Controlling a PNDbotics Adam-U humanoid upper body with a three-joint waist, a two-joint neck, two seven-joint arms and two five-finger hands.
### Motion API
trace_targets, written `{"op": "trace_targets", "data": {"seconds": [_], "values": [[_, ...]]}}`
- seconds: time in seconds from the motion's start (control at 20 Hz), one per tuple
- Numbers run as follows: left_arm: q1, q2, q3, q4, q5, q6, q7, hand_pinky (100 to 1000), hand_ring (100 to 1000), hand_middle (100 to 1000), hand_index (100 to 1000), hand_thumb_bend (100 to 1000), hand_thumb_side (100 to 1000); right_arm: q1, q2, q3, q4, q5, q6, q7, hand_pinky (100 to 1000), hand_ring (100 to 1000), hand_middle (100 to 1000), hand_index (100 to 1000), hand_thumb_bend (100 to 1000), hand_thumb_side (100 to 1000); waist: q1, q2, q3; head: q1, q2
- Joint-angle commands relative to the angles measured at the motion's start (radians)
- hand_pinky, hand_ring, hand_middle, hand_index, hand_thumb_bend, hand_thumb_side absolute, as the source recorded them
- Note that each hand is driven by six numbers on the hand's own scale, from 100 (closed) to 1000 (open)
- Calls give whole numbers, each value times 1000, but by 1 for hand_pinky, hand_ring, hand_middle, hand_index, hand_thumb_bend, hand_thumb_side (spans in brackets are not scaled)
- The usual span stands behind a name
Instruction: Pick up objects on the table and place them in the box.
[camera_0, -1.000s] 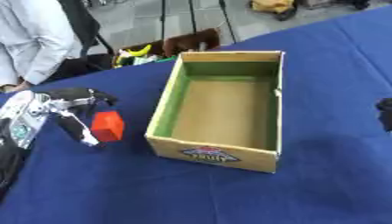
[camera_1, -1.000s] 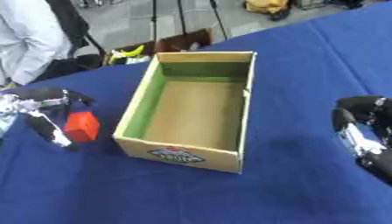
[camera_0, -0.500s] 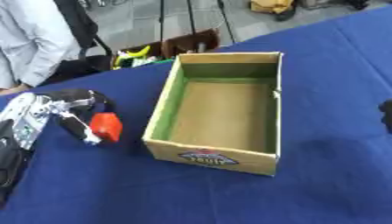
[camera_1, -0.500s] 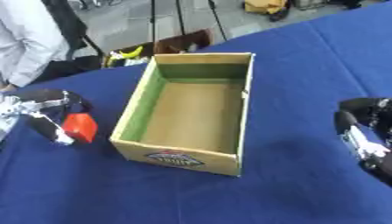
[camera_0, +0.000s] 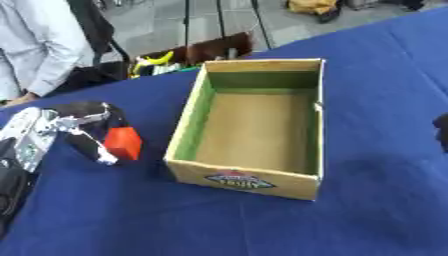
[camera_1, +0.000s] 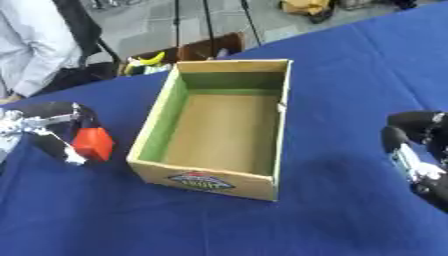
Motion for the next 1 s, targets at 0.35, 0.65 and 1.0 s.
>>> {"op": "trace_targets", "data": {"seconds": [0.35,0.65,1.0], "values": [[-1,27,-1,-14,-12,-4,74,100,269,508,629,342,619,-5,-12,-9,-4,-2,-1,-1,857,809,525,714,230,452,-15,-22,2,-2,-1],[1,28,-1,-12,7,17,99,100,224,513,628,191,683,-1,-11,-10,-3,-1,0,0,857,808,525,714,229,451,-15,-26,3,-2,-1],[8,44,0,-39,22,30,99,100,214,541,642,155,706,9,-8,-11,-4,-1,2,-2,858,808,526,714,224,453,-17,-40,15,-8,9]]}}
